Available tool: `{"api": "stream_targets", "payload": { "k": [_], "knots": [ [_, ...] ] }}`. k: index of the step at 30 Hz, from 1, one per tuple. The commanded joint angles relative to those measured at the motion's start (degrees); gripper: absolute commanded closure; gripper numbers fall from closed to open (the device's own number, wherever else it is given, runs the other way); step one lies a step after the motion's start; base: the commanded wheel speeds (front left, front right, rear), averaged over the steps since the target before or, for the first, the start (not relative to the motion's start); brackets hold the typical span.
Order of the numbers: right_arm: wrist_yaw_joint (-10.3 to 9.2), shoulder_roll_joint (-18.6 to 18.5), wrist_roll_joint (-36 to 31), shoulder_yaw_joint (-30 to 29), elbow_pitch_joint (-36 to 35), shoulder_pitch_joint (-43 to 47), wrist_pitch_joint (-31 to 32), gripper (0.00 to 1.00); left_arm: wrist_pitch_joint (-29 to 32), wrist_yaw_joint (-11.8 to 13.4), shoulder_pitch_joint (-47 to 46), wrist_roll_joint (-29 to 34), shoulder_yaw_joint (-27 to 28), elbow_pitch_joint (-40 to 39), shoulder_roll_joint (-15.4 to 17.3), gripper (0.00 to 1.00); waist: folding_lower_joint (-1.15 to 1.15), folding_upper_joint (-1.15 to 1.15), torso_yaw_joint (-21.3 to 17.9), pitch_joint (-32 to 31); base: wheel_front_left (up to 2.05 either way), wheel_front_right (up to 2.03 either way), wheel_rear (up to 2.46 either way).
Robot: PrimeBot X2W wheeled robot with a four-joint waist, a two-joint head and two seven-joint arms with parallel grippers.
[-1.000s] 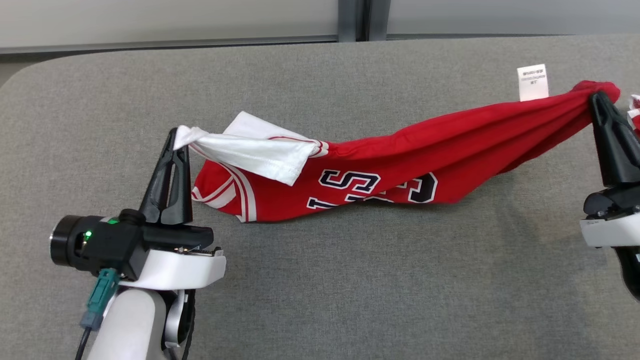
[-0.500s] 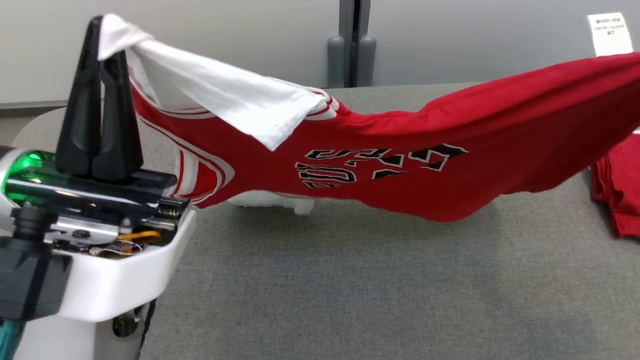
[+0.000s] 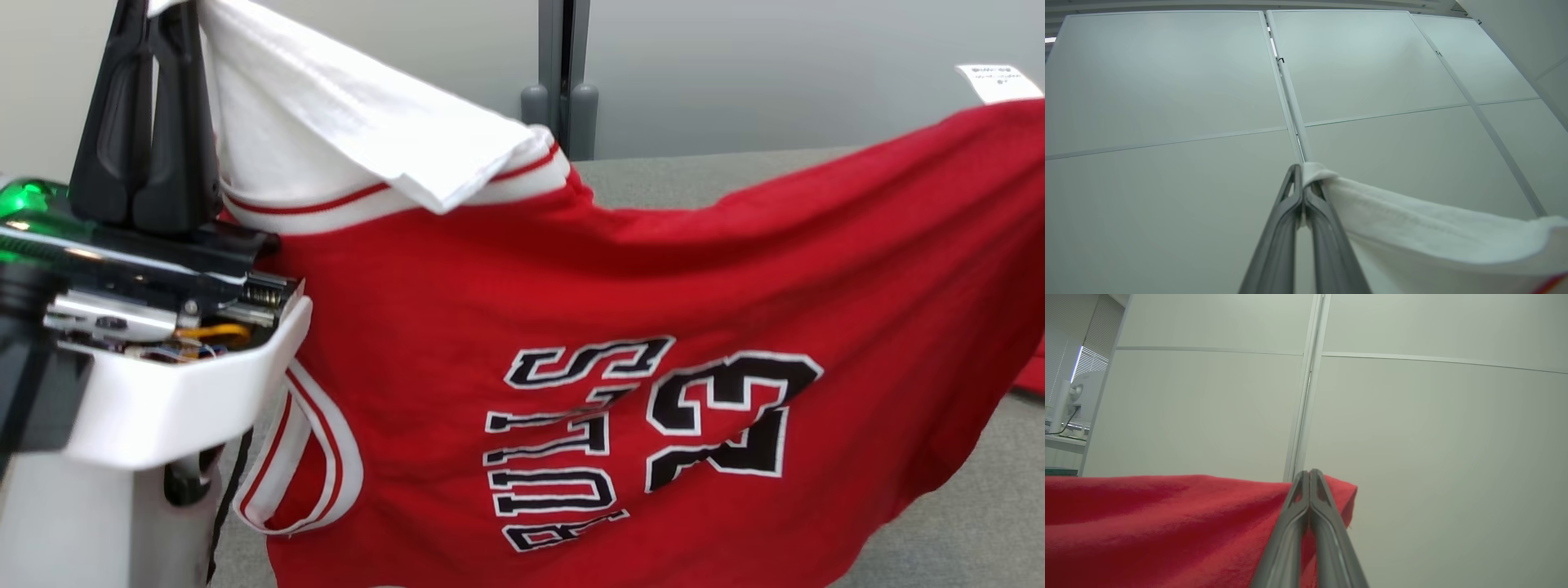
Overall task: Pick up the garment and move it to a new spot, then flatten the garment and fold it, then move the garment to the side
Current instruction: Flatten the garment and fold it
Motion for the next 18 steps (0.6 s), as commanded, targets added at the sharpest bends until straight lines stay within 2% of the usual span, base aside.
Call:
{"api": "stream_targets", "payload": {
  "k": [1, 8, 15, 18],
  "knots": [
    [-0.02, 0.05, 0.61, 0.16, 0.36, -1.34, 0.22, 1.0, -0.08, -0.37, -1.58, -0.54, 0.28, 1.01, 0.13, 1.0, 0.0, 0.0, 0.19, 0.76, 0.0, 0.0, 0.0],
    [-0.02, -1.47, 4.07, 2.22, 6.63, -12.19, -0.34, 1.0, -1.19, -2.22, -11.44, -3.65, 0.89, 11.43, -0.55, 1.0, 0.0, 0.0, 0.77, 5.82, 0.0, 0.0, 0.0],
    [-0.01, -3.13, 8.25, 9.55, 20.33, -32.01, -1.81, 1.0, -4.47, -4.03, -29.01, -5.02, 1.27, 28.59, -2.28, 1.0, 0.0, 0.0, 1.39, 11.48, 0.0, 0.0, 0.0],
    [-0.01, -2.46, 9.29, 12.99, 27.47, -40.6, -3.48, 1.0, -5.46, -3.57, -36.54, -4.56, 1.89, 36.46, -2.93, 1.0, 0.0, 0.0, 1.44, 13.36, 0.0, 0.0, 0.0]
  ]
}}
